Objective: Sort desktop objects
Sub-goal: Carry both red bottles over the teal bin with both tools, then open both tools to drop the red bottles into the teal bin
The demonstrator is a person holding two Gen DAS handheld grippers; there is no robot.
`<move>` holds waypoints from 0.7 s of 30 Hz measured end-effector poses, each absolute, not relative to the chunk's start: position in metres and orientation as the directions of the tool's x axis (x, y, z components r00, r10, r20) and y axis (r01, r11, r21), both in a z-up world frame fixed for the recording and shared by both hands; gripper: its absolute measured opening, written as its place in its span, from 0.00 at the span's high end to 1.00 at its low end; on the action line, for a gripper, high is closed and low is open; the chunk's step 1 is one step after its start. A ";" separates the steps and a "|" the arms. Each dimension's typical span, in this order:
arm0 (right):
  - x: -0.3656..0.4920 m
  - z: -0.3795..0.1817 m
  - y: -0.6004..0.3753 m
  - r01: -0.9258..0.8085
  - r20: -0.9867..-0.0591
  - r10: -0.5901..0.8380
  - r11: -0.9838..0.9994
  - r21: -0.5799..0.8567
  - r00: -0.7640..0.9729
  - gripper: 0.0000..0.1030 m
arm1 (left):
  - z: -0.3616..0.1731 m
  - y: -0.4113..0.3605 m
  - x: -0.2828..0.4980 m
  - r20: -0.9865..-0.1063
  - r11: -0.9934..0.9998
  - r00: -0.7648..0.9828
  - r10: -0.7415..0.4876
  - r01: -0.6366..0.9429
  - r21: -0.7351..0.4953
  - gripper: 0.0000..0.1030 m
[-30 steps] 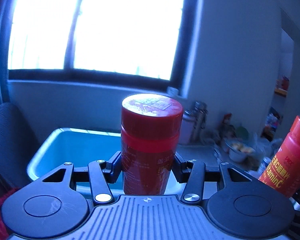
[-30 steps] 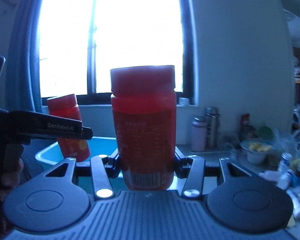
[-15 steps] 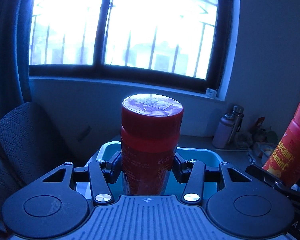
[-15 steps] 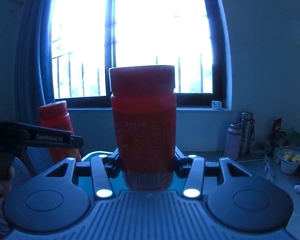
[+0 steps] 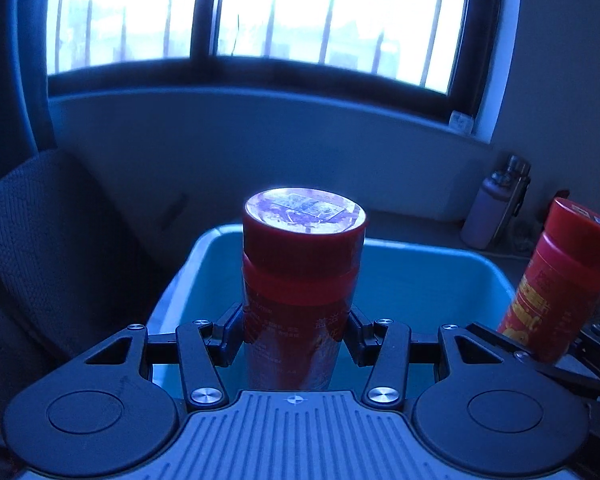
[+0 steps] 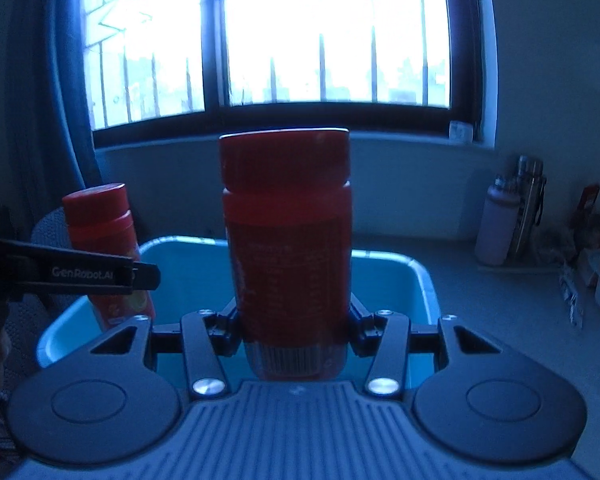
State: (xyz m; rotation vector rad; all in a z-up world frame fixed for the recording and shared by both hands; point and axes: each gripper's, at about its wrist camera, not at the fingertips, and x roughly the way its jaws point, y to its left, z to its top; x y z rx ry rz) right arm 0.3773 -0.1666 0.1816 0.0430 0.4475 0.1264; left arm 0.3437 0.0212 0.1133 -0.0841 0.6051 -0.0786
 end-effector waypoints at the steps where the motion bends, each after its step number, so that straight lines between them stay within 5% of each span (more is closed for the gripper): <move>1: 0.384 0.179 -0.165 -0.107 -0.448 0.126 0.992 0.067 0.885 0.52 | 0.109 0.020 0.350 -0.579 0.994 0.810 -0.097 0.048 -0.100 0.50; 11: 0.426 0.152 -0.156 -0.048 -0.642 0.084 0.996 0.073 0.762 0.52 | 0.071 0.010 0.397 -0.690 0.996 0.719 -0.084 0.044 -0.076 0.50; 21: 0.429 0.160 -0.151 -0.050 -0.690 0.077 0.997 0.059 0.719 0.49 | 0.057 0.007 0.410 -0.760 0.998 0.647 -0.066 0.033 -0.059 0.47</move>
